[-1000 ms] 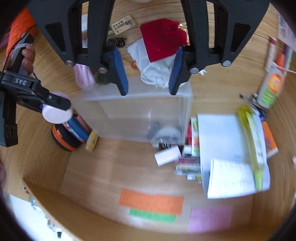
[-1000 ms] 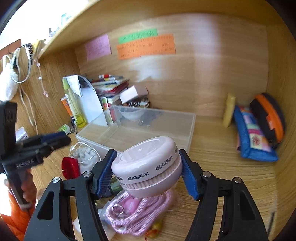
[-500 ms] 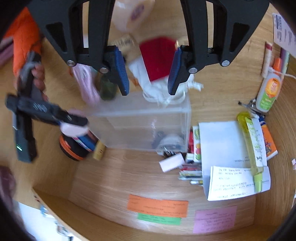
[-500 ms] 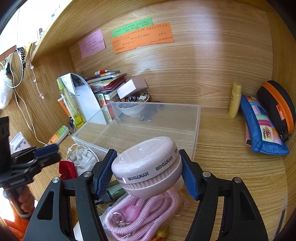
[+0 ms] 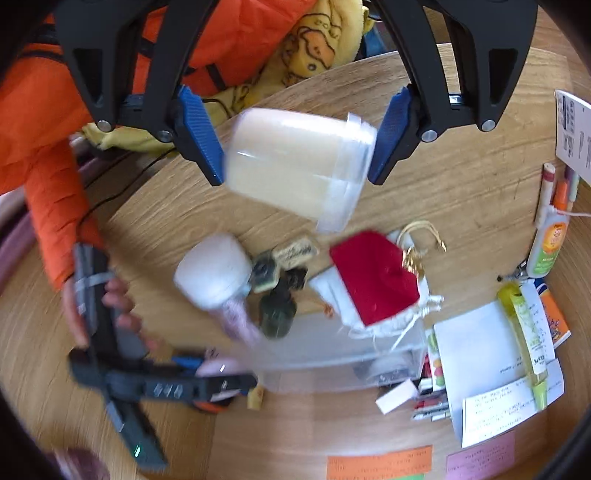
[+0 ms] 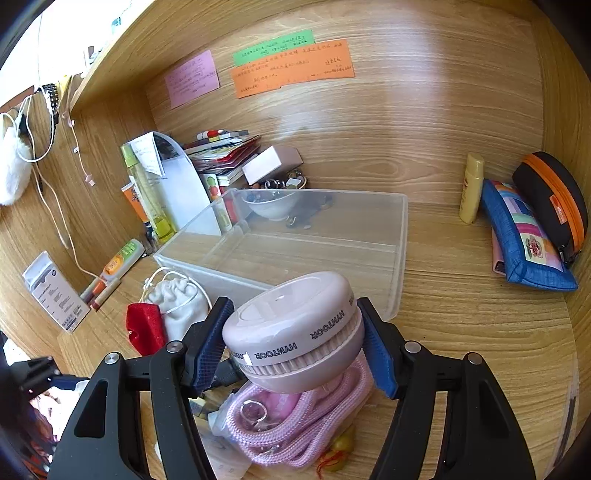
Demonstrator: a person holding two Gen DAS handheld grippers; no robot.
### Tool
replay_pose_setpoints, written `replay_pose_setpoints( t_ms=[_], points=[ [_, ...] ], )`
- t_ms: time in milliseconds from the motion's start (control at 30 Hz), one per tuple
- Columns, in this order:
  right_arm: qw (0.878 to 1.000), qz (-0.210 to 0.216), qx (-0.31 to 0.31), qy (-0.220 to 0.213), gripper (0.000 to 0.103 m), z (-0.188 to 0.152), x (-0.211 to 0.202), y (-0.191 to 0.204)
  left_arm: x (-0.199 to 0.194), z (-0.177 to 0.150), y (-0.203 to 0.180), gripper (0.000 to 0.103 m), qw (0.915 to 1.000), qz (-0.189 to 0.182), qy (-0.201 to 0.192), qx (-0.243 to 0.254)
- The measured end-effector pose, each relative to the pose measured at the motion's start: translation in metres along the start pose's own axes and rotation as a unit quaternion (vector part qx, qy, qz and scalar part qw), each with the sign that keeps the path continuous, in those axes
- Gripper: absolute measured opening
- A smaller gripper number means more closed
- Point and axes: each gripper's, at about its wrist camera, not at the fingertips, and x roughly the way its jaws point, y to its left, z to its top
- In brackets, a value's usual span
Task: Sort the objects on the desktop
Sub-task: 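Lower the pink device into the clear box while the left releases the cream jar there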
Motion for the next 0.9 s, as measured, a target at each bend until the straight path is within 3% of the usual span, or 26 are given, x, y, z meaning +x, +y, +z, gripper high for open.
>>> replay_pose_setpoints(
  t_ms=[133, 233, 433, 600, 900],
  points=[
    [1.0, -0.003, -0.008, 0.003, 0.063, -0.002, -0.002, 0.005, 0.013, -0.006, 0.003, 0.07, 0.9998, 0.006, -0.004, -0.019],
    [1.0, -0.009, -0.014, 0.003, 0.063, -0.001, -0.003, 0.006, 0.013, -0.004, 0.002, 0.067, 0.9988, 0.041, -0.022, -0.018],
    [1.0, -0.002, -0.006, -0.006, 0.063, 0.008, -0.005, 0.002, 0.01, 0.013, 0.025, 0.066, 0.9958, 0.026, -0.041, -0.077],
    [1.0, 0.003, -0.006, -0.012, 0.063, 0.018, -0.005, 0.002, -0.003, 0.033, 0.039, 0.066, 0.9906, 0.029, -0.076, -0.11],
    [1.0, 0.003, -0.014, -0.024, 0.063, 0.042, 0.0, 0.001, -0.025, 0.091, 0.057, 0.066, 0.9813, 0.061, -0.144, -0.113]
  ],
)
